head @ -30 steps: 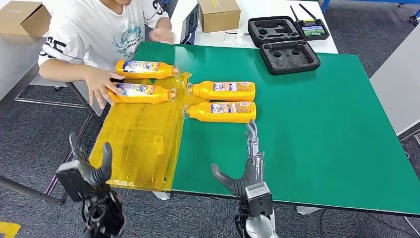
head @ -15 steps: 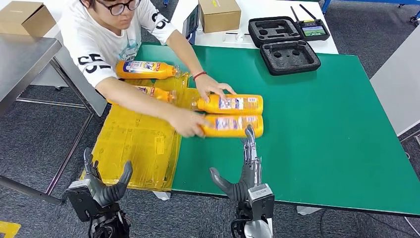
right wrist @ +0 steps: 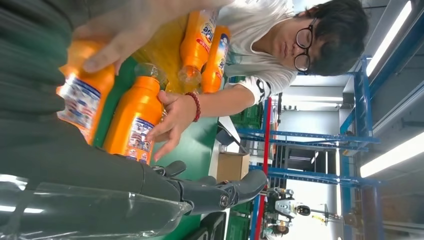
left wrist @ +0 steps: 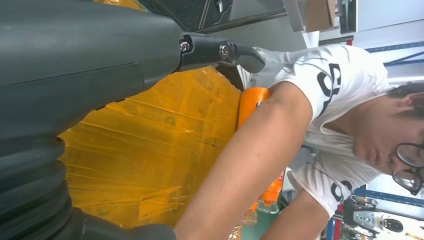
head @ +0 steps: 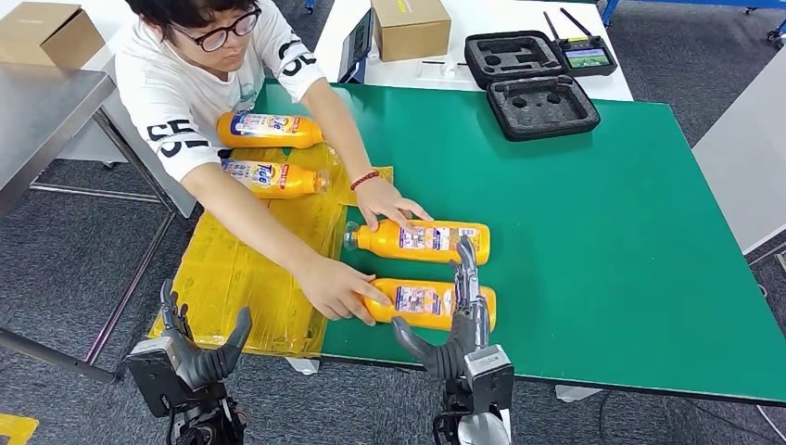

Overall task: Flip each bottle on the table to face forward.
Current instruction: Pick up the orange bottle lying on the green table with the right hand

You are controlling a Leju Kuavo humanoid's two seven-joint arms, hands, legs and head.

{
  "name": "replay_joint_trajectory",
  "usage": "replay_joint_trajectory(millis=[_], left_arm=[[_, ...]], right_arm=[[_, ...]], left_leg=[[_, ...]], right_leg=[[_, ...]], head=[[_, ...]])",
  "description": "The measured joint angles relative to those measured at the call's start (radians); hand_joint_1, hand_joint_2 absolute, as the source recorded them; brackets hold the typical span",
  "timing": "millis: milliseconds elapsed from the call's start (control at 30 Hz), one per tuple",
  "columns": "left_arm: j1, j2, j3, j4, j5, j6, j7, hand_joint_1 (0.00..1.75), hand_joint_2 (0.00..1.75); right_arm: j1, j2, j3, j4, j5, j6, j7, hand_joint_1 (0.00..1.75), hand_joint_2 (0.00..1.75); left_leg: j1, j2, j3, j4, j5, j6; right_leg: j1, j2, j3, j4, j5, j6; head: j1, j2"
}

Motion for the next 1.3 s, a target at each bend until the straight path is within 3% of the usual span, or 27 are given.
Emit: replay_joint_trajectory(millis=[267, 367, 533, 767, 867, 1000, 1300], left_arm=[[0.001, 0.000, 0.000, 0.000, 0.026, -0.012, -0.009, 0.00, 1.75], [0.001, 0.000, 0.000, 0.000, 0.032, -0.019, -0.016, 0.00, 1.75], [0.001, 0.000, 0.001, -0.005, 0.033, -0.031, -0.025, 0.00, 1.75], [0.002, 0.001, 0.002, -0.008, 0.033, -0.034, -0.025, 0.00, 1.75], [0.002, 0.001, 0.002, -0.008, 0.031, -0.042, -0.025, 0.00, 1.75], [0.002, 0.001, 0.004, -0.008, 0.022, -0.069, -0.019, 0.00, 1.75], [-0.001, 0.001, 0.034, -0.008, -0.003, -0.098, -0.004, 0.00, 1.75]], right_arm=[[-0.006, 0.001, 0.000, 0.011, 0.050, 0.023, 0.010, 0.00, 1.75], [-0.025, -0.002, 0.000, 0.019, 0.097, 0.045, 0.061, 0.00, 1.75], [-0.067, -0.029, -0.001, 0.024, 0.238, 0.144, 0.217, 0.00, 1.75], [-0.090, -0.051, -0.007, 0.024, 0.271, 0.173, 0.244, 0.00, 1.75], [-0.103, -0.062, -0.007, 0.026, 0.326, 0.209, 0.295, 0.00, 1.75], [-0.171, -0.125, -0.004, 0.055, 0.429, 0.296, 0.404, 0.00, 1.75], [-0.290, -0.294, 0.003, 0.129, 0.483, 0.422, 0.518, 0.00, 1.75]], left_leg=[[0.000, 0.000, 0.000, 0.000, 0.000, 0.000], [0.000, 0.000, 0.000, 0.000, 0.000, 0.000], [0.000, 0.000, 0.000, 0.000, 0.000, 0.000], [0.000, 0.000, 0.000, 0.000, 0.000, 0.001], [0.000, 0.000, 0.000, 0.000, 0.000, 0.000], [0.000, -0.001, 0.000, 0.000, 0.001, 0.002], [-0.002, -0.001, 0.000, 0.001, 0.002, 0.003]], right_leg=[[0.000, 0.000, 0.000, 0.000, 0.000, 0.000], [0.000, 0.000, 0.000, 0.000, 0.000, 0.000], [0.000, 0.000, 0.001, 0.000, 0.000, 0.000], [0.000, -0.001, 0.001, 0.000, 0.000, 0.000], [0.000, -0.001, 0.001, 0.000, 0.000, 0.000], [0.000, -0.001, 0.002, 0.000, 0.000, 0.000], [-0.002, -0.002, 0.003, 0.000, 0.001, 0.001]], head=[[0.000, 0.000], [0.000, 0.000], [0.000, 0.000], [0.000, 0.000], [0.000, 0.000], [0.000, 0.000], [0.000, 0.000]])
